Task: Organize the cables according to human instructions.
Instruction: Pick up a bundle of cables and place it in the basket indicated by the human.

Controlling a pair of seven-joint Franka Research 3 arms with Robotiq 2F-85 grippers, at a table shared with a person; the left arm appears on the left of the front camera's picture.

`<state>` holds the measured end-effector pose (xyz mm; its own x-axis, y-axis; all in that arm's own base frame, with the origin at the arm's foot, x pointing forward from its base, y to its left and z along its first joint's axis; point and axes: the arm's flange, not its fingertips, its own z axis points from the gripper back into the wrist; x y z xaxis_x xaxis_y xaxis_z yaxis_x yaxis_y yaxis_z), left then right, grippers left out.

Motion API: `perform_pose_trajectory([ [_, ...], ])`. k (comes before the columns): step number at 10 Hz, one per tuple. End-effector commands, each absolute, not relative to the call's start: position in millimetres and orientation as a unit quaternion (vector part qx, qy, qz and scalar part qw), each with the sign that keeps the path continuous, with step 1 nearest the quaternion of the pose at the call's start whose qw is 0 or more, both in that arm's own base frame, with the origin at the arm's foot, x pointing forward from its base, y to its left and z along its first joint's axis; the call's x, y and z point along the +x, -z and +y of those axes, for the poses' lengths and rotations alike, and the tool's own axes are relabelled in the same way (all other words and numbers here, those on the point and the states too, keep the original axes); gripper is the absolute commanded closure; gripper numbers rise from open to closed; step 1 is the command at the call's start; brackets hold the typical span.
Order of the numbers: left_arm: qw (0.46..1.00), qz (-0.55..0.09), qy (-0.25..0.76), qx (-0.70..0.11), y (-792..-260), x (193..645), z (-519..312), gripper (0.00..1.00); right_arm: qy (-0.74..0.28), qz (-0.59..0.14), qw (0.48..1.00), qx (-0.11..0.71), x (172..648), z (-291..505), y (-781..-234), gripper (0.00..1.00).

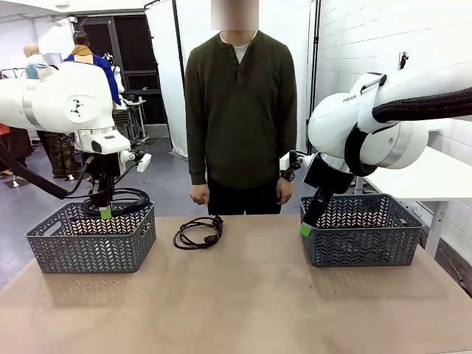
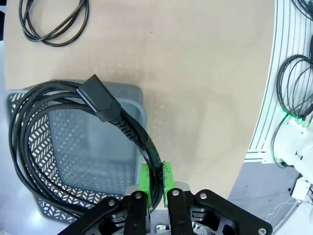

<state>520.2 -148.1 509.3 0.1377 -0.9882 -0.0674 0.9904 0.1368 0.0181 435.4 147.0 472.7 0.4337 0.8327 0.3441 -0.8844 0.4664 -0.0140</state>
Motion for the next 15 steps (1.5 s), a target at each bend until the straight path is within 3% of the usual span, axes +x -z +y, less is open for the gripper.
perform_pose_trajectory([
  [1,0.758,0.021,0.651,0.037,-513.6,522.9,-150.9,1.0,-0.51,-0.152,0.843,0.081,436.8,146.9,-472.5,0.0],
  [6,0.757,0.021,0.653,0.024,-505.4,524.3,-136.9,1.0,-0.51,-0.152,0.843,0.081,436.8,146.9,-472.5,0.0],
  [15,0.734,0.03,0.678,0.01,-493.5,590.5,-83.2,1.0,-0.51,-0.152,0.843,0.081,436.8,146.9,-472.5,0.0],
])
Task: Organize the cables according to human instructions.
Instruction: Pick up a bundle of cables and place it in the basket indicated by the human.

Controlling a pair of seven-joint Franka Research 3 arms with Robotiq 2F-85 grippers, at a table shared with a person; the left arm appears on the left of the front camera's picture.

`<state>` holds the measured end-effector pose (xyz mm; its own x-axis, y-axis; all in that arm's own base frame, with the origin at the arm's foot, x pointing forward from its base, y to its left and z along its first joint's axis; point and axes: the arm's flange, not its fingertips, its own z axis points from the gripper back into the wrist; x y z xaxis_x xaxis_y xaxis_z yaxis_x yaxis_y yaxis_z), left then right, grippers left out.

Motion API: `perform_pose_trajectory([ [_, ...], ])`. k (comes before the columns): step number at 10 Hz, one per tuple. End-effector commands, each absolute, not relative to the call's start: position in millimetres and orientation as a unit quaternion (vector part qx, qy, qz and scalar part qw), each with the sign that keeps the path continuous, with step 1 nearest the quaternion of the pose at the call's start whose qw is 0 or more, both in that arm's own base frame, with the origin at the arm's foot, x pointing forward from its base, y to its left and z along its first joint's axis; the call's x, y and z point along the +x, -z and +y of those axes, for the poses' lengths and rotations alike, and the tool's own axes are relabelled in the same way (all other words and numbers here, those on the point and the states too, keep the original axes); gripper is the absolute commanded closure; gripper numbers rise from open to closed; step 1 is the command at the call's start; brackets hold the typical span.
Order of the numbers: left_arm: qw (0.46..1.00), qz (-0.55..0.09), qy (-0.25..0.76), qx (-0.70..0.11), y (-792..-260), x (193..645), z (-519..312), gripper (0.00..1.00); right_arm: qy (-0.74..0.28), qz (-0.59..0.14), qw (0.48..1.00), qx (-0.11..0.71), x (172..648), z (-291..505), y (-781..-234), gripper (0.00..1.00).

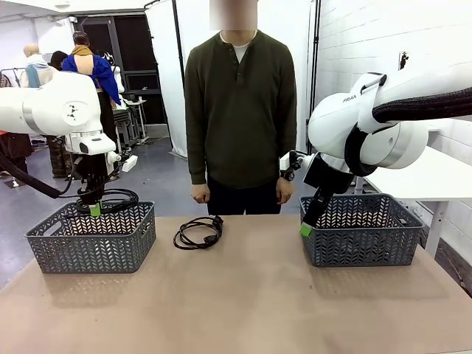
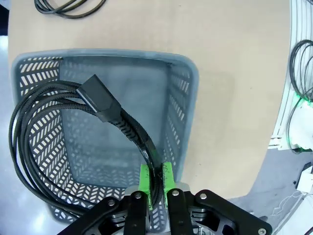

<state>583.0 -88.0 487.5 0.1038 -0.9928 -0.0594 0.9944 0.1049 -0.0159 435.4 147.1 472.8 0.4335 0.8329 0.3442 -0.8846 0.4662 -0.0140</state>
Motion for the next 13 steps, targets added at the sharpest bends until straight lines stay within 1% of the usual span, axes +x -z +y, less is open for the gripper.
perform_pose_trajectory([
  [1,0.736,0.031,0.676,0.009,-489.1,594.7,-81.3,1.0,-0.51,-0.152,0.843,0.081,436.8,146.9,-472.5,0.0],
  [7,0.737,0.022,0.675,0.014,-460.6,601.6,-80.4,1.0,-0.51,-0.152,0.843,0.081,436.8,146.9,-472.5,0.0],
  [8,0.74,0.021,0.672,0.016,-459.6,603.6,-79.1,0.9,-0.51,-0.152,0.843,0.081,436.8,146.9,-472.5,0.0],
  [12,0.747,0.017,0.665,0.019,-456.9,605.2,-78.8,0.14,-0.51,-0.152,0.843,0.081,436.8,146.9,-472.5,0.0],
  [13,0.748,0.017,0.663,0.021,-460.2,606.2,-79.4,0.0,-0.51,-0.152,0.843,0.081,436.8,146.9,-472.5,0.0],
])
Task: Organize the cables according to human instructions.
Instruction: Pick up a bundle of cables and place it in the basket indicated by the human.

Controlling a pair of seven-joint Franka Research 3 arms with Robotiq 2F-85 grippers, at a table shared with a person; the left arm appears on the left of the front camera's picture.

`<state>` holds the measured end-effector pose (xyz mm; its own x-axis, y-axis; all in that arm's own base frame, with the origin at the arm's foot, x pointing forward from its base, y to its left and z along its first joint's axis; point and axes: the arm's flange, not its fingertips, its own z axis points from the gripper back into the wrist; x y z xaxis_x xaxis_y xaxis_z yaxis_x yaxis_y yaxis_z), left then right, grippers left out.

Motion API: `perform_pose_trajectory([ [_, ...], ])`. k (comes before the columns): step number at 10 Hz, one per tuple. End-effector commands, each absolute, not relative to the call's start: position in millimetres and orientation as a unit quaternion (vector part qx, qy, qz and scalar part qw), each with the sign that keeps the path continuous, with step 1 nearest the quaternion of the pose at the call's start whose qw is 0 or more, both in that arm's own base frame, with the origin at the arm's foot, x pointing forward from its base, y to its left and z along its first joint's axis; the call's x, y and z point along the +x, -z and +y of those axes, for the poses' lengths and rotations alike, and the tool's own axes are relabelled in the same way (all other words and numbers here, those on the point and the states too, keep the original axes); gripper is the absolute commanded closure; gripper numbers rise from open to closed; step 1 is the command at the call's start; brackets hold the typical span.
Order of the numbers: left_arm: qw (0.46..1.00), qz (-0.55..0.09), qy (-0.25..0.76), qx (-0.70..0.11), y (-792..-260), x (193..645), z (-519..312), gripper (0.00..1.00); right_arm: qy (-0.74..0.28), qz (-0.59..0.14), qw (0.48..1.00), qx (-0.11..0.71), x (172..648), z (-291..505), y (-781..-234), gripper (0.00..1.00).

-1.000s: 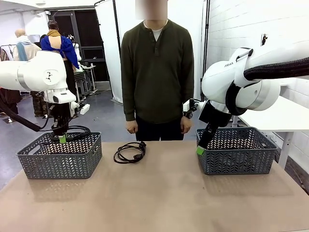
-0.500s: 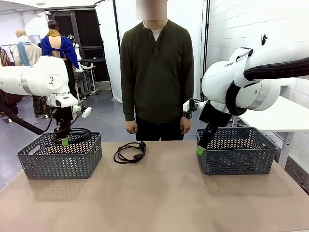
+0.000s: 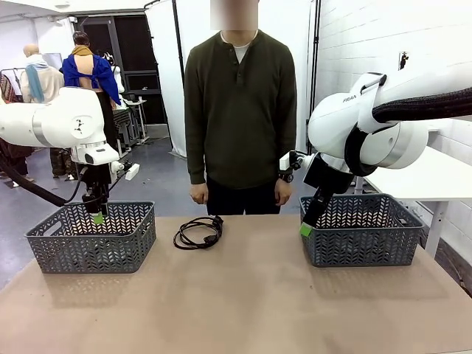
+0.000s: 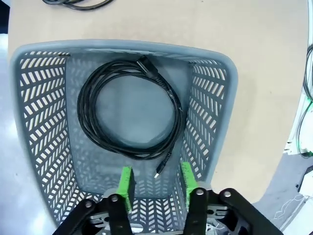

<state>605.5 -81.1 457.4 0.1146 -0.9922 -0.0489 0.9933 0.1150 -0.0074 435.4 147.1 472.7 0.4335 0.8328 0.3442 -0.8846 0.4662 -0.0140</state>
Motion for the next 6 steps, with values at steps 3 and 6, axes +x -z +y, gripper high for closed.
perform_pose_trajectory([
  [3,0.748,0.023,0.663,0.018,-467.9,604.8,-83.4,0.0,-0.51,-0.152,0.843,0.081,436.8,146.9,-472.5,0.0],
  [6,0.749,0.023,0.662,0.02,-478.6,606.1,-90.9,0.0,-0.51,-0.152,0.843,0.081,436.8,146.9,-472.5,0.0],
])
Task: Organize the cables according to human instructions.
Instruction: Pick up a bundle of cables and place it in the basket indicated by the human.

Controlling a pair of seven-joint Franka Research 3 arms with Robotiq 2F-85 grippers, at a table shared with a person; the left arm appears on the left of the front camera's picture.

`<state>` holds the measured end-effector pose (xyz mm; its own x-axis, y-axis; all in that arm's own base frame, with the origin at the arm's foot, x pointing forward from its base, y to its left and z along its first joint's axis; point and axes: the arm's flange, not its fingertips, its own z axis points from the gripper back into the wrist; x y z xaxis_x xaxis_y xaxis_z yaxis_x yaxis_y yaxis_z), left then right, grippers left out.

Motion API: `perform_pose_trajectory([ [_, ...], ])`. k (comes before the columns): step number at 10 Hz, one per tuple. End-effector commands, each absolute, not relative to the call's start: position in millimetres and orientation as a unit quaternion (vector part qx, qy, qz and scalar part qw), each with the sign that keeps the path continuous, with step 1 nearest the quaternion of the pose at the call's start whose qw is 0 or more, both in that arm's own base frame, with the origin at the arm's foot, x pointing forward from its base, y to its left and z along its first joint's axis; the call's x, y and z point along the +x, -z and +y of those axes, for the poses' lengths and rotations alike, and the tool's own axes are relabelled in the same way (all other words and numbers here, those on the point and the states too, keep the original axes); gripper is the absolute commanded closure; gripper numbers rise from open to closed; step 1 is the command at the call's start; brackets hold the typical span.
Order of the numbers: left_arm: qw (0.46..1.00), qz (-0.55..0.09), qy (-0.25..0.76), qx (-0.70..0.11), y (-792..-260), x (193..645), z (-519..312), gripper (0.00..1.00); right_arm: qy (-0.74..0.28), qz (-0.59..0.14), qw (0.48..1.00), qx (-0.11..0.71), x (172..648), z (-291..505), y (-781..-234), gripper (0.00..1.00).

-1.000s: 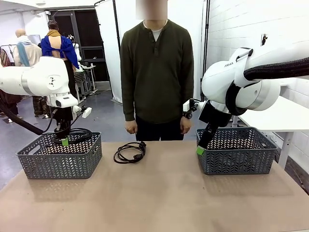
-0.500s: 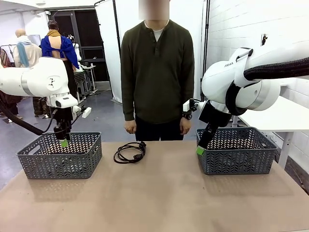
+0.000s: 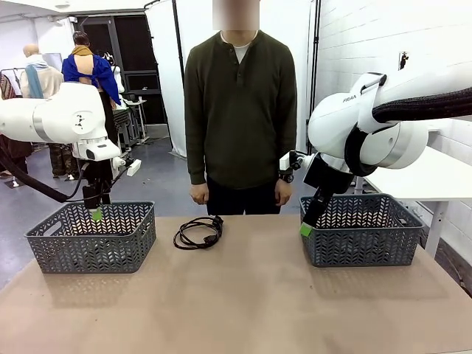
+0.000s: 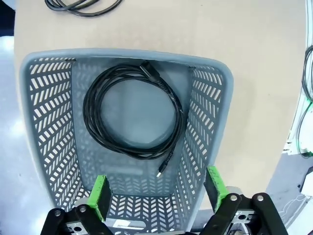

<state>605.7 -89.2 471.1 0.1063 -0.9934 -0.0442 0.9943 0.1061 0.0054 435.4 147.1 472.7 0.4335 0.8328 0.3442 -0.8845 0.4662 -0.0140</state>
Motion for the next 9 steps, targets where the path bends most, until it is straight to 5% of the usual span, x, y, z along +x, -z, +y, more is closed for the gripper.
perform_pose_trajectory([
  [1,0.756,0.023,0.654,0.02,-482.8,607.4,-92.5,0.0,-0.51,-0.152,0.843,0.081,436.8,146.9,-472.5,0.0],
  [9,0.762,-0.003,0.648,-0.002,-482.0,602.0,-99.7,0.0,-0.51,-0.152,0.843,0.081,436.8,146.9,-472.5,0.0],
])
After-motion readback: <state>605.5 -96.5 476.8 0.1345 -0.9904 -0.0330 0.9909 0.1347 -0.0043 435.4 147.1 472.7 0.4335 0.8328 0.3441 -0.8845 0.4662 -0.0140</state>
